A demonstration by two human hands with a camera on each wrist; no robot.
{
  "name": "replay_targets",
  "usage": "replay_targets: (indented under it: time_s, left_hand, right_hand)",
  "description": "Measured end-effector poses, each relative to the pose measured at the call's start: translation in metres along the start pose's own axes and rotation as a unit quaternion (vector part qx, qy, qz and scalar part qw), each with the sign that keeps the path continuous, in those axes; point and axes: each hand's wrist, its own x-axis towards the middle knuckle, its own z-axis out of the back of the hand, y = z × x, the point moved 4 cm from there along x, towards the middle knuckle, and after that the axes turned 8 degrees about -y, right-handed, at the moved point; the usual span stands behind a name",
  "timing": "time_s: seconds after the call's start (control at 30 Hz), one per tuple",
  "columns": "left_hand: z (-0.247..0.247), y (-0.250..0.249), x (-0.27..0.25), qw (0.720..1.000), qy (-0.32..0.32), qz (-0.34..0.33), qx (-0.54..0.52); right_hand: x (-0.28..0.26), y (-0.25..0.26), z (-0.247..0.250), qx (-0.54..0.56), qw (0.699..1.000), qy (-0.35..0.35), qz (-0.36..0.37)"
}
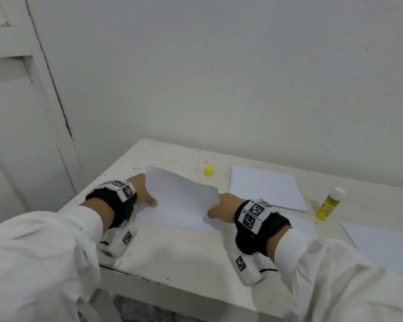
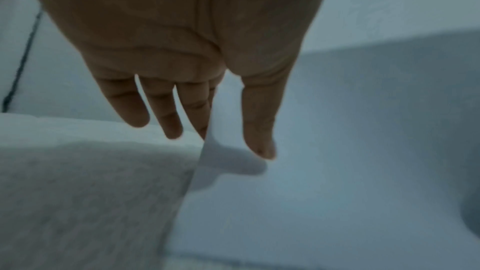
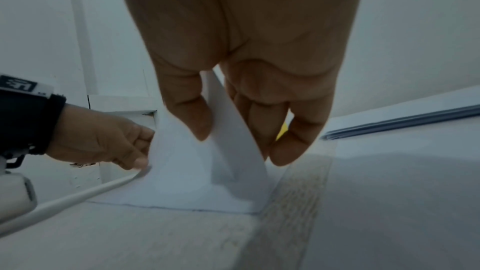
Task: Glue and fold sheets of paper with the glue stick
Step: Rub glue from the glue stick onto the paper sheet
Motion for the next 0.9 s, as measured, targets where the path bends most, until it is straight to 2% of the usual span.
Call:
replay_targets:
  time_s: [0.1, 0.2, 0.23, 0.37, 0.43, 0.7, 0.9]
  left_hand:
    - [0.017, -0.001, -0.004, 0.997, -0.025, -0.013, -0.071]
    - [0.008, 0.001, -0.006, 0.969, 0.022, 0.035, -0.242]
    - [0.003, 0.003, -0.008, 0.962, 0.04, 0.054, -0.265]
    - [-0.009, 0.003, -0.017, 0.979, 0.088, 0.077, -0.167]
    - [-0.01, 0.005, -0.017, 0.982, 0.091, 0.083, -0.144]
    - [-0.009, 0.01, -0.016, 0.961, 0.085, 0.126, -0.23]
    - [-0.003, 0.005, -0.02, 0.962, 0.068, 0.13, -0.232]
  right_hand:
    - [0.006, -0.003, -0.003, 0.042, 0.999, -0.012, -0.027]
    - [0.012, -0.006, -0.006, 0.067, 0.996, -0.023, -0.051]
    - [0.014, -0.006, -0.007, 0.072, 0.995, -0.028, -0.057]
    - [0.024, -0.007, -0.008, 0.079, 0.992, -0.048, -0.083]
    - [0.027, -0.008, -0.007, 0.097, 0.989, -0.05, -0.1]
    - [0.024, -0.015, -0.004, 0.21, 0.967, 0.007, -0.14]
    - [0.017, -0.01, -0.003, 0.202, 0.967, 0.016, -0.157]
